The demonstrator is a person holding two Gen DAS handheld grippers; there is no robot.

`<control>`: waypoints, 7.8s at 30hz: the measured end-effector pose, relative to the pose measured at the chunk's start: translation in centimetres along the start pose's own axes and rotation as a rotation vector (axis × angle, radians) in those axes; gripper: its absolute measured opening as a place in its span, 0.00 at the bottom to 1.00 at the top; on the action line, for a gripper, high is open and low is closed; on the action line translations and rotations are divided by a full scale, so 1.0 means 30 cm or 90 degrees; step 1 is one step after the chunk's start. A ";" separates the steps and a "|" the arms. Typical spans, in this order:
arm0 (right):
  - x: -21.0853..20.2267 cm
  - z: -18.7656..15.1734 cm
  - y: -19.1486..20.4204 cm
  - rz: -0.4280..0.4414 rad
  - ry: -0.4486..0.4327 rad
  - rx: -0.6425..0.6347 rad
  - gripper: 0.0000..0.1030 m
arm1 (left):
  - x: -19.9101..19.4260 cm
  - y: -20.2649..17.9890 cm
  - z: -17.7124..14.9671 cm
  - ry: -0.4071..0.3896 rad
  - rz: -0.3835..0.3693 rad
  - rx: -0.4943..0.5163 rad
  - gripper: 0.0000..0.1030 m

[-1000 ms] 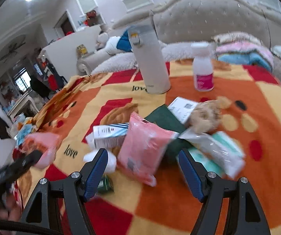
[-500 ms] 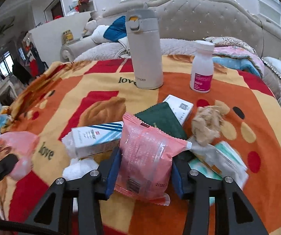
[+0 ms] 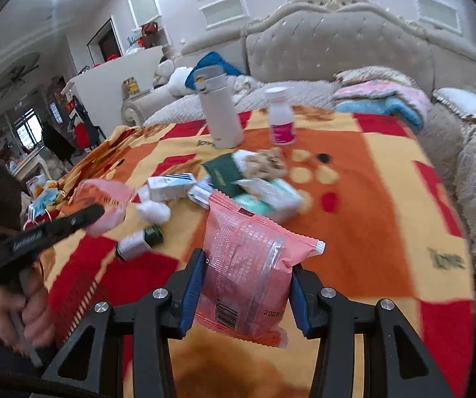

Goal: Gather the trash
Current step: 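Carry both pink packets to the black bin and open both tools, then move both open tools back over the blanket items, then grasp the crumpled beige tissue with the right tool while the left tool grasps the green toothpaste box, then carry the tissue and green box to the black bin and open both tools, then move both open tools back over the blanket, then grasp the silver wrapper with the right tool while the left tool grasps the white tissue wad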

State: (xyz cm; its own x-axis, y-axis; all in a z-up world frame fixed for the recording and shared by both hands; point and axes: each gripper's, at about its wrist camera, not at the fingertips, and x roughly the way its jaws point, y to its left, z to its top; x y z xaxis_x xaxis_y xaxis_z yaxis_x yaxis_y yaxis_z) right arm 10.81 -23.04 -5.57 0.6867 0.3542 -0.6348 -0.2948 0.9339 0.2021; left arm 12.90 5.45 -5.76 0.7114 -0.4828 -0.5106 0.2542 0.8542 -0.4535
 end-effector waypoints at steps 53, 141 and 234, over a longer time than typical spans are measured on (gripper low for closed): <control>-0.543 -0.417 -0.832 -0.308 -0.098 0.419 0.51 | 0.667 -1.129 -0.342 0.262 -0.165 0.245 0.54; 0.144 0.272 -0.106 -0.011 -0.027 0.069 0.26 | 0.004 0.091 0.064 0.006 0.054 0.004 0.23; 0.118 -0.001 -0.125 0.007 -0.063 0.141 0.66 | 0.300 0.126 0.055 0.077 0.230 -0.014 0.37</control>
State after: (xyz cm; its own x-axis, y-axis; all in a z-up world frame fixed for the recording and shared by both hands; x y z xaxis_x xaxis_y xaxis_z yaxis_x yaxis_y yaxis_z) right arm 14.33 -25.30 -8.58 0.7491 0.3574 -0.5578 -0.1578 0.9140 0.3738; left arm 21.35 4.66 -10.87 0.6702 -0.1717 -0.7221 -0.0143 0.9697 -0.2439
